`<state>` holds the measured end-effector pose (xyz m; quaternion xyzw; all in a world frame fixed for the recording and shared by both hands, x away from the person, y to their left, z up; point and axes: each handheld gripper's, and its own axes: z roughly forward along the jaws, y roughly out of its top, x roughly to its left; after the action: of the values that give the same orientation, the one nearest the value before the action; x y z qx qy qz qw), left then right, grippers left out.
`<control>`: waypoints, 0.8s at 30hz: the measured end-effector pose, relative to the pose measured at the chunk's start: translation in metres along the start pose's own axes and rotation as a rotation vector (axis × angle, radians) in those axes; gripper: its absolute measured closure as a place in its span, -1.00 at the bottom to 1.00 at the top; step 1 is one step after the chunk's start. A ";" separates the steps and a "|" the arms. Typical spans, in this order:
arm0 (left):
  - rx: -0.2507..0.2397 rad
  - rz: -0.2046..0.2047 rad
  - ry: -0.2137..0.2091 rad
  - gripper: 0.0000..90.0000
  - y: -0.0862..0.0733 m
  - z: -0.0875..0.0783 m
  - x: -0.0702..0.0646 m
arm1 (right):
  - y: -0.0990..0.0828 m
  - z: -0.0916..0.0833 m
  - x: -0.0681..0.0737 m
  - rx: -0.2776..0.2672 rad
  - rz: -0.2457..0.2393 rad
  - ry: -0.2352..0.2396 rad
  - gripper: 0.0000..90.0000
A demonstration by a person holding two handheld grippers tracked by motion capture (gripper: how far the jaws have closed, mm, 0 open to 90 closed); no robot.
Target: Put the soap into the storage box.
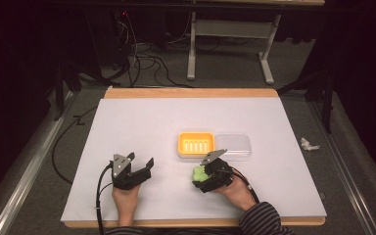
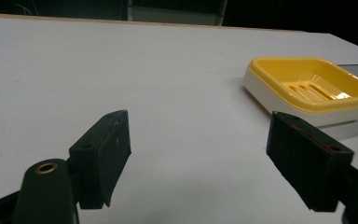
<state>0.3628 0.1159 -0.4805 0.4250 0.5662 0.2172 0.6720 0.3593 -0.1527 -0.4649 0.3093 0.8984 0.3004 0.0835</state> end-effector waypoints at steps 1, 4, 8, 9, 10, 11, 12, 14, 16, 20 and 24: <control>0.000 -0.002 -0.001 -0.50 0.000 0.000 0.000 | 0.000 0.000 0.000 0.000 0.000 0.000 -0.43; 0.001 -0.001 -0.001 -0.50 0.000 0.000 0.000 | 0.000 -0.003 -0.001 -0.016 0.001 0.002 -0.43; 0.000 -0.002 -0.002 -0.50 0.000 0.000 0.000 | -0.001 -0.007 -0.002 -0.025 0.003 0.005 -0.43; 0.001 -0.003 -0.001 -0.50 0.000 0.000 0.000 | -0.001 -0.007 -0.002 -0.028 0.001 0.004 -0.43; 0.001 -0.002 -0.001 -0.50 0.000 0.000 0.000 | -0.001 -0.008 -0.002 -0.031 -0.003 0.006 -0.43; 0.000 -0.002 -0.001 -0.50 0.000 0.000 0.000 | -0.001 -0.009 -0.002 -0.033 0.000 0.005 -0.42; 0.001 -0.002 -0.001 -0.50 0.000 0.000 0.000 | -0.002 -0.010 -0.002 -0.035 0.000 0.007 -0.42; 0.002 -0.001 0.000 -0.50 0.000 0.000 0.000 | -0.002 -0.012 -0.002 -0.038 0.000 0.006 -0.42; 0.001 -0.003 0.000 -0.50 0.000 0.000 0.000 | -0.002 -0.014 -0.003 -0.041 -0.006 0.002 -0.42; -0.002 -0.008 0.001 -0.50 0.000 0.000 0.000 | -0.002 -0.018 -0.003 -0.049 -0.012 -0.008 -0.42; -0.003 -0.010 0.000 -0.50 0.001 0.000 0.000 | -0.001 -0.022 -0.006 -0.057 -0.022 -0.019 -0.42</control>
<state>0.3628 0.1168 -0.4802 0.4209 0.5681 0.2147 0.6738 0.3555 -0.1678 -0.4479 0.2996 0.8920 0.3219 0.1044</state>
